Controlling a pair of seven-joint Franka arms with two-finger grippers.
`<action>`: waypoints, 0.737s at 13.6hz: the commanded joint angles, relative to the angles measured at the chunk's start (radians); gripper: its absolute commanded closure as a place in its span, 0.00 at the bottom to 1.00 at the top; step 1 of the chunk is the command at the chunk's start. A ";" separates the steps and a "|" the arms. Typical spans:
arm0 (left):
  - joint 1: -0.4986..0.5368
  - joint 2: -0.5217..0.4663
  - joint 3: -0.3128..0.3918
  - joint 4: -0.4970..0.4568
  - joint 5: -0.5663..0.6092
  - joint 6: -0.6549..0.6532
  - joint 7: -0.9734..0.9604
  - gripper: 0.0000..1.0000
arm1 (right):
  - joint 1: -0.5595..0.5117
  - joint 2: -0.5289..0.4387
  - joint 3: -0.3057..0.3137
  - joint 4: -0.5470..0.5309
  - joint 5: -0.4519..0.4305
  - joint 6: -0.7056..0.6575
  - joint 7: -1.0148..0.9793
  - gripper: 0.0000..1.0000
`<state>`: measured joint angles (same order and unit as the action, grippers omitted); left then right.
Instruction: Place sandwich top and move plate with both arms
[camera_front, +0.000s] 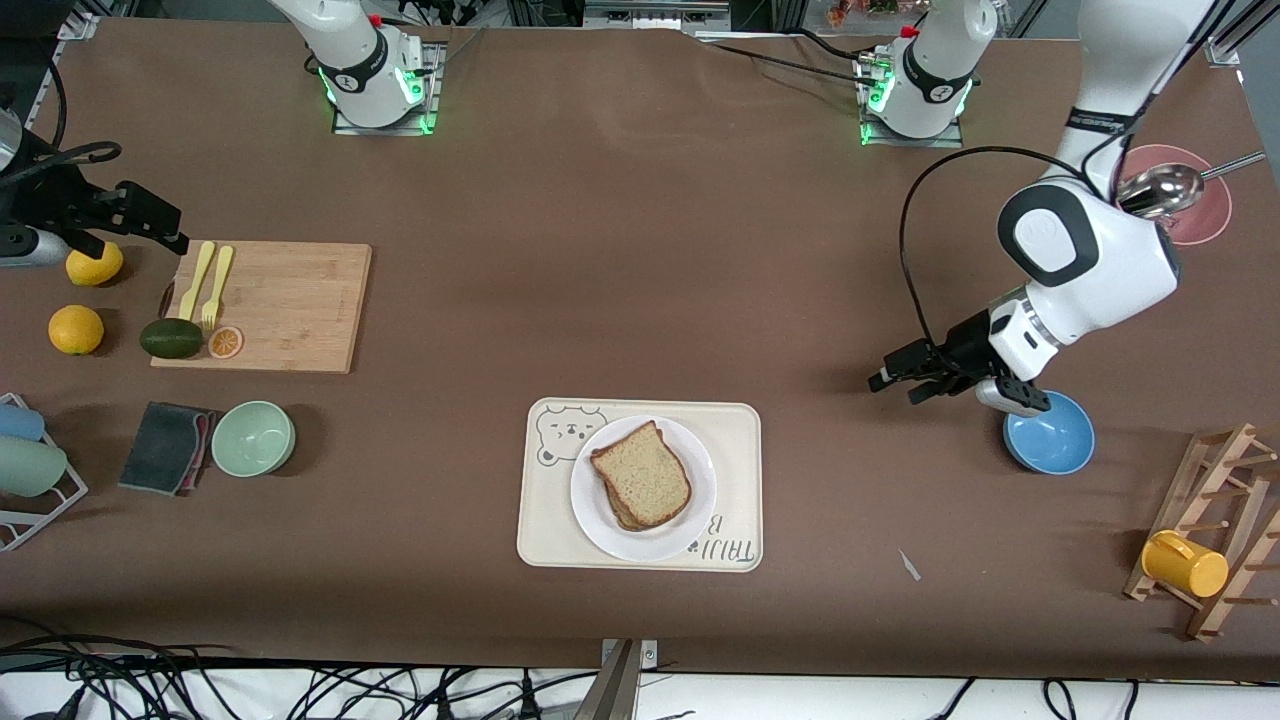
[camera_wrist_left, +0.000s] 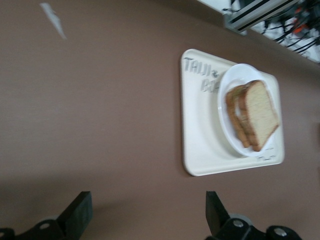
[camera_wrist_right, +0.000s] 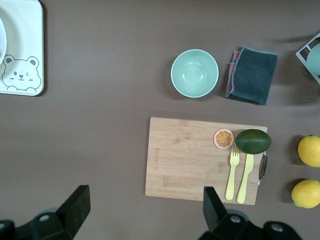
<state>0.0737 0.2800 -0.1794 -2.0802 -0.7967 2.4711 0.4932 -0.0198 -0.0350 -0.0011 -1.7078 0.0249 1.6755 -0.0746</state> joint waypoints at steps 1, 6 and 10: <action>0.006 -0.030 0.000 0.017 0.268 -0.046 -0.190 0.00 | 0.003 0.007 0.003 0.024 -0.010 -0.020 0.010 0.00; 0.052 -0.039 0.003 0.246 0.543 -0.424 -0.344 0.00 | 0.004 0.007 0.004 0.025 -0.010 -0.020 0.009 0.00; 0.132 -0.038 0.005 0.419 0.573 -0.723 -0.413 0.00 | 0.004 0.006 0.006 0.025 -0.010 -0.020 0.009 0.00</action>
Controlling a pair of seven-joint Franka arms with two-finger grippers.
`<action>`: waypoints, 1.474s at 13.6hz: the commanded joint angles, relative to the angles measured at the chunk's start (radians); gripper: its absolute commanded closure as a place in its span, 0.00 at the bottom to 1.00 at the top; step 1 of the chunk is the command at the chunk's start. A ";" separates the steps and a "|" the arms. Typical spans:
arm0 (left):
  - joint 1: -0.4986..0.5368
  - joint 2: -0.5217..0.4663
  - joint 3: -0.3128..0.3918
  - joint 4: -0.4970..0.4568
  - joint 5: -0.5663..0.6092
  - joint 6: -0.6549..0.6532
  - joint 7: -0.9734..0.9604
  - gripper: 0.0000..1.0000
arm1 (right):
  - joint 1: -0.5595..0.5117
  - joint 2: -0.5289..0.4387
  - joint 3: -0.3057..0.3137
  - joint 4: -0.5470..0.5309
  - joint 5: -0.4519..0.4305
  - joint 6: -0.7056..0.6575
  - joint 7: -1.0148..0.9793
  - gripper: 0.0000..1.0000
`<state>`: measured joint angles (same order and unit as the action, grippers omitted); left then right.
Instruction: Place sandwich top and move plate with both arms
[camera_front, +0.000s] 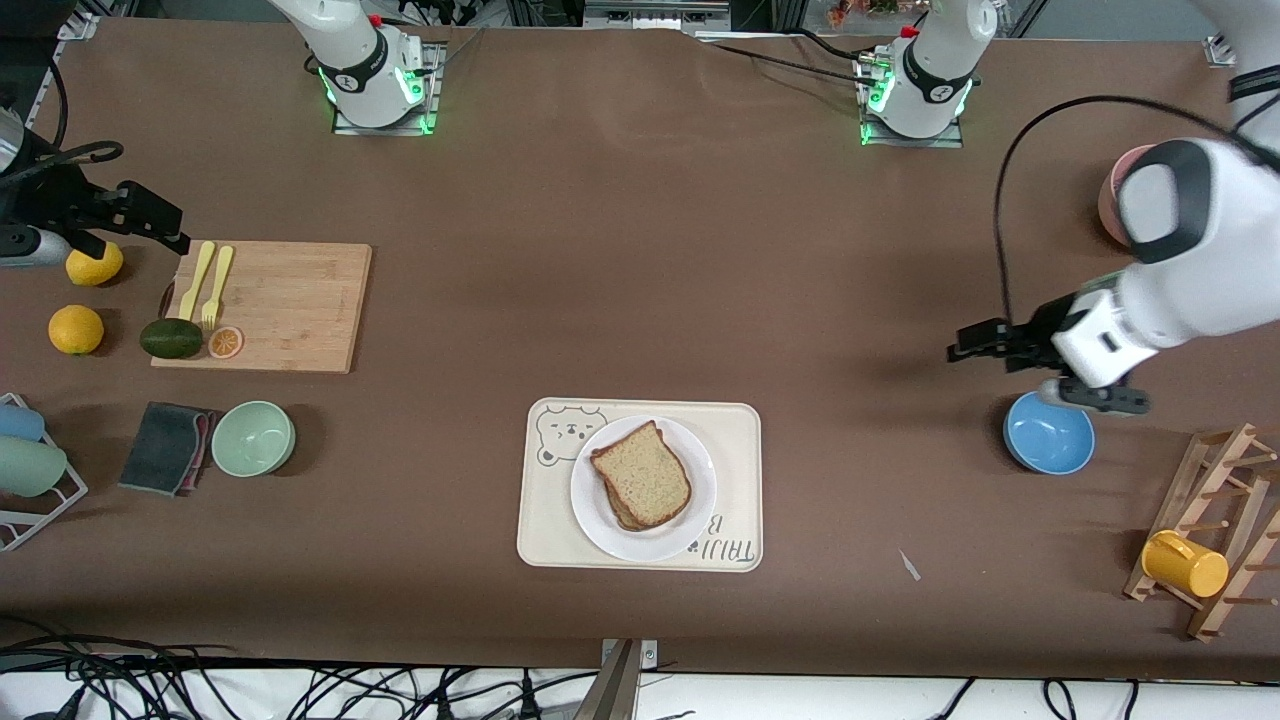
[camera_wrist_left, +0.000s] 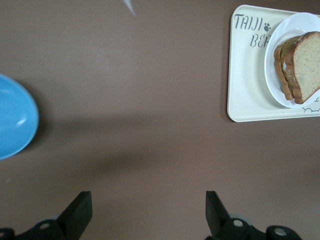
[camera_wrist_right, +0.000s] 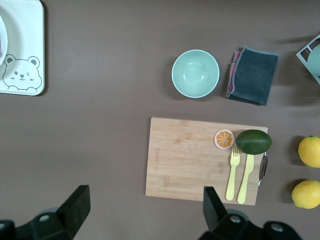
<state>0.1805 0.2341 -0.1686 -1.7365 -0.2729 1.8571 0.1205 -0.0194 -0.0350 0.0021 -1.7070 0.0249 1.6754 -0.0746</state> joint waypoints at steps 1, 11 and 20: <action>0.025 0.007 -0.006 0.128 0.111 -0.178 -0.039 0.00 | 0.004 0.006 0.002 0.024 -0.010 -0.020 0.009 0.00; 0.070 -0.010 -0.006 0.336 0.256 -0.366 -0.032 0.00 | 0.004 0.006 0.001 0.023 -0.008 -0.020 0.010 0.00; -0.231 -0.032 0.248 0.413 0.333 -0.383 -0.027 0.00 | 0.004 0.006 0.001 0.023 -0.008 -0.020 0.012 0.00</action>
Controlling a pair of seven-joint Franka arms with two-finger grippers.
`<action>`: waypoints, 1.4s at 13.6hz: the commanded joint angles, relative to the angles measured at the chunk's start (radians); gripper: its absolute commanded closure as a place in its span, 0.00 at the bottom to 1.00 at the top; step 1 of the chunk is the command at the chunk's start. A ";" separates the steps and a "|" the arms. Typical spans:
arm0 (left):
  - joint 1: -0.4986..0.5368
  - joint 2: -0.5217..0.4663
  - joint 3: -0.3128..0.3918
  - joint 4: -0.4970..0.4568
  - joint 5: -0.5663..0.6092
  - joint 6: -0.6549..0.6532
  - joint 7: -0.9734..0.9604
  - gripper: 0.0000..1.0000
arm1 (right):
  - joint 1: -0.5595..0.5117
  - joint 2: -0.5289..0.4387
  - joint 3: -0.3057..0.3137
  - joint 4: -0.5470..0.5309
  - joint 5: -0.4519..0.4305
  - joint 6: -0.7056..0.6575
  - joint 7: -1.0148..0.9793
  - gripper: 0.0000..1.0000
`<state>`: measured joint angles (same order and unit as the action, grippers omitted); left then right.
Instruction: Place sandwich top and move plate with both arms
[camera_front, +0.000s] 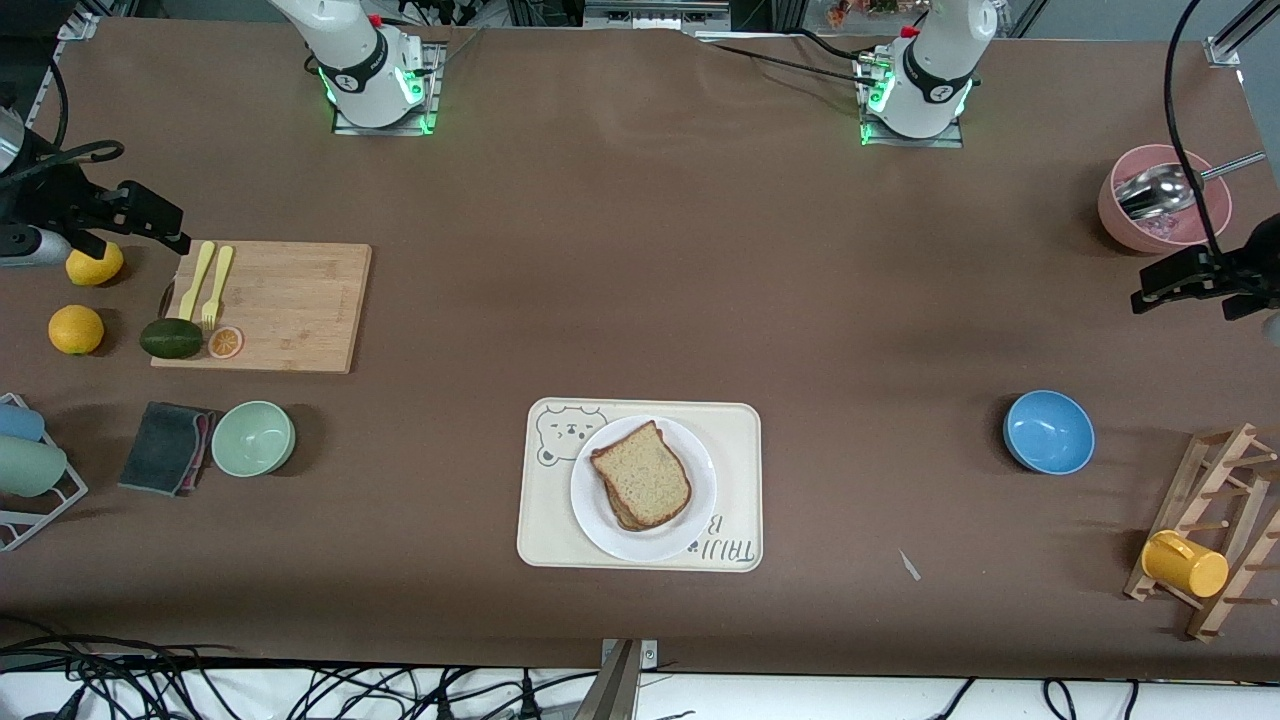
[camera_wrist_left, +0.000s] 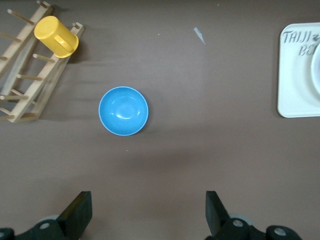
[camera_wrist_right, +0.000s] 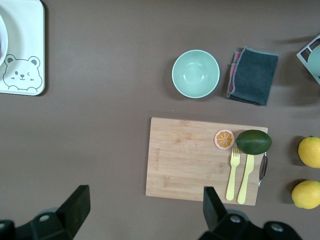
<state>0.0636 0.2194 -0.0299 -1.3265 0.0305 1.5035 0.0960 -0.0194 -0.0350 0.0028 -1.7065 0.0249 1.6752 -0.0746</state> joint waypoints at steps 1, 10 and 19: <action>-0.116 -0.026 0.110 0.003 0.029 -0.037 -0.002 0.00 | 0.004 0.006 0.000 0.022 -0.007 -0.020 0.012 0.00; -0.114 -0.002 0.091 -0.007 -0.046 -0.013 -0.009 0.00 | 0.002 0.006 -0.003 0.022 -0.007 -0.020 -0.004 0.00; -0.100 -0.026 0.090 -0.103 -0.050 0.064 -0.002 0.00 | 0.002 0.004 -0.001 0.021 -0.014 -0.020 0.009 0.00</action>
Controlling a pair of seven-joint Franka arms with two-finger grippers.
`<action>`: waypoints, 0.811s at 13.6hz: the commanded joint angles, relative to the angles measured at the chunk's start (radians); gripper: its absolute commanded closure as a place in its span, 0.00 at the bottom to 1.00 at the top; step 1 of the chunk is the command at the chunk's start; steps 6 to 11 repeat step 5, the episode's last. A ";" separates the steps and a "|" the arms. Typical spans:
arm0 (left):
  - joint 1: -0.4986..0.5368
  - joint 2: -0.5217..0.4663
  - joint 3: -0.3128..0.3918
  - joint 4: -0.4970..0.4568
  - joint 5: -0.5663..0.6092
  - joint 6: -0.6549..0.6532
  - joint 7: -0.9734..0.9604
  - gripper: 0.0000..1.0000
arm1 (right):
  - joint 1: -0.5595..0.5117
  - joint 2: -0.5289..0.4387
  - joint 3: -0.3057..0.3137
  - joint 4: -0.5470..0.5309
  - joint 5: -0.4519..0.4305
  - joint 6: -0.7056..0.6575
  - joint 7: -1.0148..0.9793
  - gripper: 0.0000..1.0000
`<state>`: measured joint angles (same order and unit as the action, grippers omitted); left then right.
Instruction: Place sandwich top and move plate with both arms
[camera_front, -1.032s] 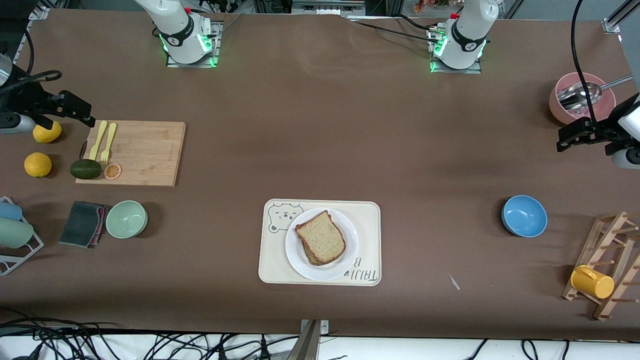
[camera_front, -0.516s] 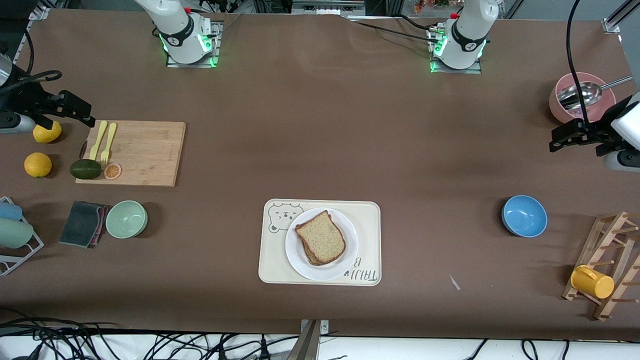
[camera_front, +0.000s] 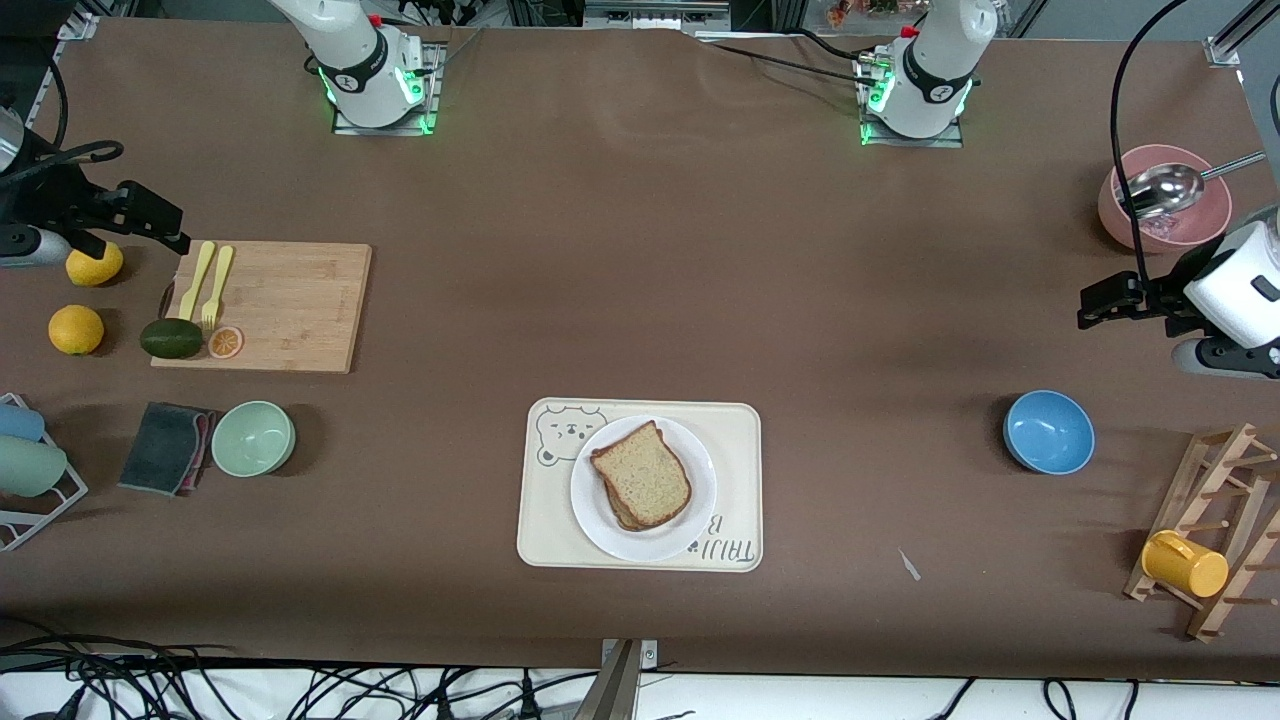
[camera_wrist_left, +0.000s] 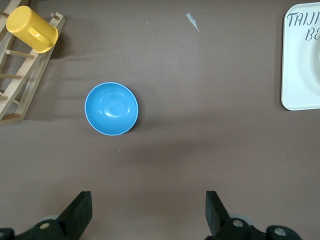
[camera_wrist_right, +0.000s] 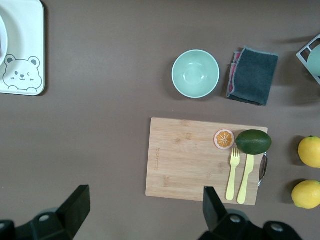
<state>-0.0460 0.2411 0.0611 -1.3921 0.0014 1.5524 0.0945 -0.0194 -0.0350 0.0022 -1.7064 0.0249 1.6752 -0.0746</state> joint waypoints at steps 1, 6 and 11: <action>0.015 -0.051 -0.001 -0.036 -0.024 0.017 -0.001 0.00 | 0.003 0.004 -0.001 0.022 -0.014 -0.020 0.009 0.00; 0.015 -0.057 -0.001 -0.038 -0.060 0.029 -0.028 0.00 | 0.003 0.004 -0.004 0.021 -0.014 -0.020 0.010 0.00; 0.015 -0.057 -0.001 -0.038 -0.060 0.029 -0.028 0.00 | 0.003 0.004 -0.004 0.021 -0.014 -0.020 0.010 0.00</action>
